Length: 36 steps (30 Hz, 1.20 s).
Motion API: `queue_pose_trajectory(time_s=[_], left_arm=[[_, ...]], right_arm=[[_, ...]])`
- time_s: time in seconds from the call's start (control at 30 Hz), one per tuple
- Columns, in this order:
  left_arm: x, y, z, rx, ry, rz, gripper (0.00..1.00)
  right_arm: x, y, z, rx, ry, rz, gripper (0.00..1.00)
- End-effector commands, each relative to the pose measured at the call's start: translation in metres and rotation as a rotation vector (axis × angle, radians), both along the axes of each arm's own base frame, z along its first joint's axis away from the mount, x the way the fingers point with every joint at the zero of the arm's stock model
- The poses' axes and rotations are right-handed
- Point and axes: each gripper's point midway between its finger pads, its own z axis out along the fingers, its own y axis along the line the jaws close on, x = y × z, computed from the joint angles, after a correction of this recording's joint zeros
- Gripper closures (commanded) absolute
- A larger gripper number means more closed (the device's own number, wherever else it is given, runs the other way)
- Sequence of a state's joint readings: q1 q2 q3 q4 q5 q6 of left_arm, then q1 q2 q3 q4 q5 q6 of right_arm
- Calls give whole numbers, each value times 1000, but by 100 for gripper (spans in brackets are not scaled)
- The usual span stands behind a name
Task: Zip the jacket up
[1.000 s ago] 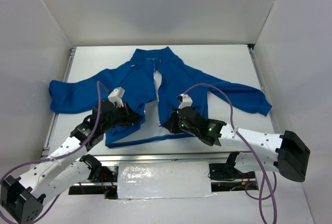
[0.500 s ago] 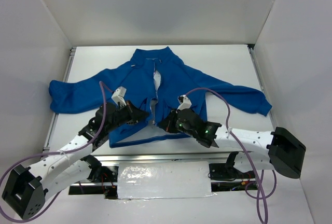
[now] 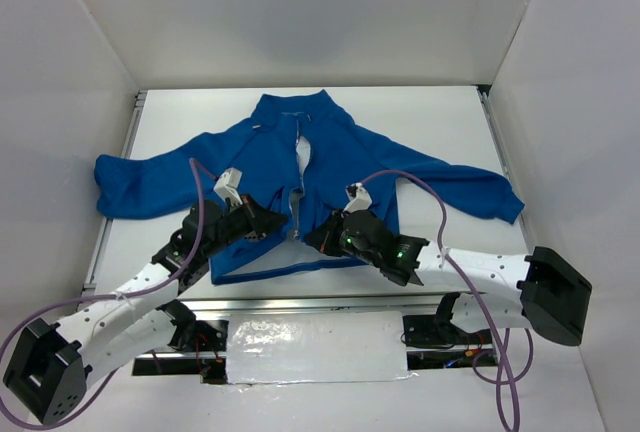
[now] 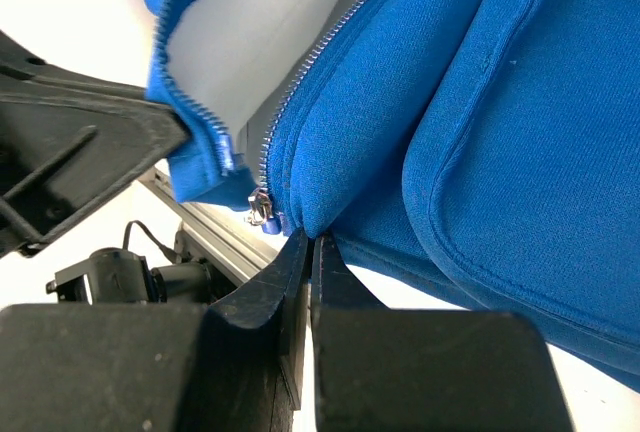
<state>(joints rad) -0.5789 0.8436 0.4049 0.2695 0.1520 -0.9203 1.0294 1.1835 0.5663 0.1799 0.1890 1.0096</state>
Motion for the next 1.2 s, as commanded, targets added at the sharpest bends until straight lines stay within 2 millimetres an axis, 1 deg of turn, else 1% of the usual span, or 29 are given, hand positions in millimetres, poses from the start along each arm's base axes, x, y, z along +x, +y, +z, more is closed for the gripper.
queue_pose_trajectory(time_s=[0.0, 0.2, 0.37, 0.57, 0.77, 0.97, 1.17], left_arm=[[4, -7, 20, -45, -71, -18, 100], [3, -9, 16, -42, -60, -29, 100], [2, -10, 17, -42, -63, -38, 100], [0, -11, 16, -40, -63, -54, 100], [-5, -13, 10, -38, -54, -77, 100], [-5, -12, 16, -51, -66, -71, 100], [-2, -2, 27, -42, -99, -18, 100]], right_arm=[[1, 9, 34, 102, -65, 6, 100], [0, 7, 35, 106, -72, 9, 100], [2, 5, 34, 97, -77, -4, 100], [5, 1, 38, 87, -92, -25, 100], [6, 0, 38, 80, -98, -30, 100], [6, 2, 32, 63, -91, -15, 100], [1, 2, 28, 61, -89, 6, 100]])
